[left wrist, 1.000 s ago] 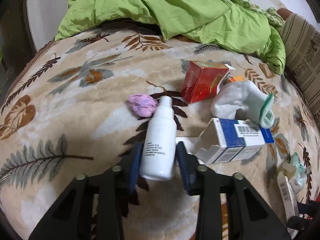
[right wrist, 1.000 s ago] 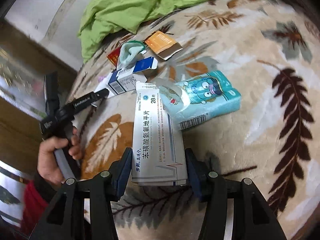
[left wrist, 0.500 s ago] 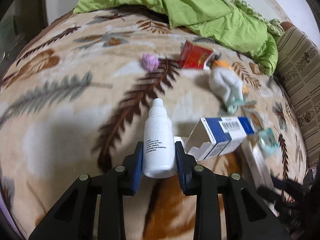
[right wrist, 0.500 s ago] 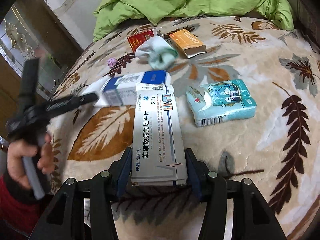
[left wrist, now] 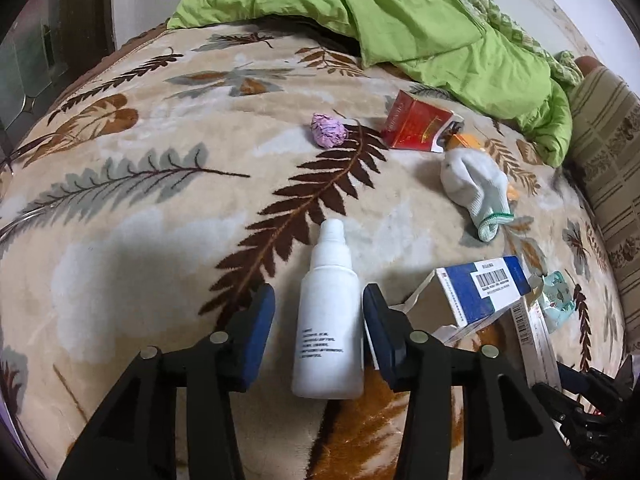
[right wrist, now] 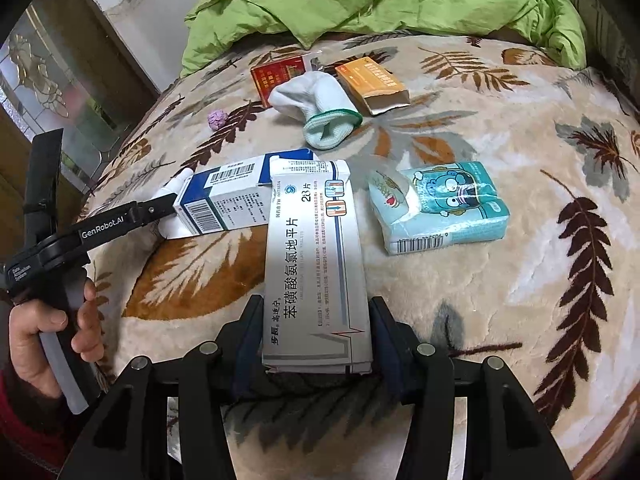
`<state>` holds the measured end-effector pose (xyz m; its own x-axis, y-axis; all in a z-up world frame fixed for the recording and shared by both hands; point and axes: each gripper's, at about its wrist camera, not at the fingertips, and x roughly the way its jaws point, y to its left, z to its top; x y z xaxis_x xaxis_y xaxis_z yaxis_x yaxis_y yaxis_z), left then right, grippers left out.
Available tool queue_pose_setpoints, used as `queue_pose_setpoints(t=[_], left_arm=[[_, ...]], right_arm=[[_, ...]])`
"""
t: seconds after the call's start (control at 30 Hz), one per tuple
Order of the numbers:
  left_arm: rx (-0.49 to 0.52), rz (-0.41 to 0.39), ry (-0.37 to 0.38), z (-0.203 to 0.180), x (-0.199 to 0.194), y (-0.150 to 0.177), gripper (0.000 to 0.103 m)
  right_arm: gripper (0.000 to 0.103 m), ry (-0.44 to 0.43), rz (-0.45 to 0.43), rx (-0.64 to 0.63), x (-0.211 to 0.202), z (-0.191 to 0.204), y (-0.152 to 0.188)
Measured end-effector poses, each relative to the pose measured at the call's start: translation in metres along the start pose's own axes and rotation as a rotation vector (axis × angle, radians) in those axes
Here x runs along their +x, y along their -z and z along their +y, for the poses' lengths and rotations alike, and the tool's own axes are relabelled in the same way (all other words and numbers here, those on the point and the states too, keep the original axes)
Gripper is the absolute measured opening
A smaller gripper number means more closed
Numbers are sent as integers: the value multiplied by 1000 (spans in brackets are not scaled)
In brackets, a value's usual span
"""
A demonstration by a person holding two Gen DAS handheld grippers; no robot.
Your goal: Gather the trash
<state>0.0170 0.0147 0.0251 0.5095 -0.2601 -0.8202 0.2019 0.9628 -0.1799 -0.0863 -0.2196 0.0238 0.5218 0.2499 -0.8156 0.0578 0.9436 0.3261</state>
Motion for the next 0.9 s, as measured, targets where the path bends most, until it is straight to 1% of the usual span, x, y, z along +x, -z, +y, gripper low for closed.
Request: queue_pose_setpoints(t=[0.07, 0.1, 0.27, 0.4, 0.5, 0.57, 0.6, 0.7, 0.8, 0.9], left_arm=[[16, -7, -26, -1, -1, 2, 32], [16, -11, -29, 0, -3, 3, 30], [-7, -45, -19, 2, -12, 6, 29], [-28, -110, -21, 2, -28, 8, 29], [-62, -146, -14, 6, -37, 8, 29], [-97, -136, -7, 12, -37, 8, 29], [-123, -117, -6, 18, -34, 9, 29], [-149, -72, -20, 25, -26, 10, 29], [-136, -34, -22, 24, -19, 13, 29], [-69, -17, -74, 14, -14, 15, 29]], right_arm=[[56, 7, -7, -1, 0, 1, -1], [56, 10, -8, -4, 1, 1, -1], [55, 27, -62, -46, -8, 8, -1], [55, 37, -114, -63, -18, 12, -1], [55, 34, -142, -49, -23, 9, -2], [55, 34, -149, -33, -25, 7, -2], [55, 33, -152, -28, -26, 6, -2], [55, 31, -172, -23, -31, 6, -2], [55, 34, -170, -28, -32, 6, -1], [55, 38, -135, -23, -26, 3, 0]])
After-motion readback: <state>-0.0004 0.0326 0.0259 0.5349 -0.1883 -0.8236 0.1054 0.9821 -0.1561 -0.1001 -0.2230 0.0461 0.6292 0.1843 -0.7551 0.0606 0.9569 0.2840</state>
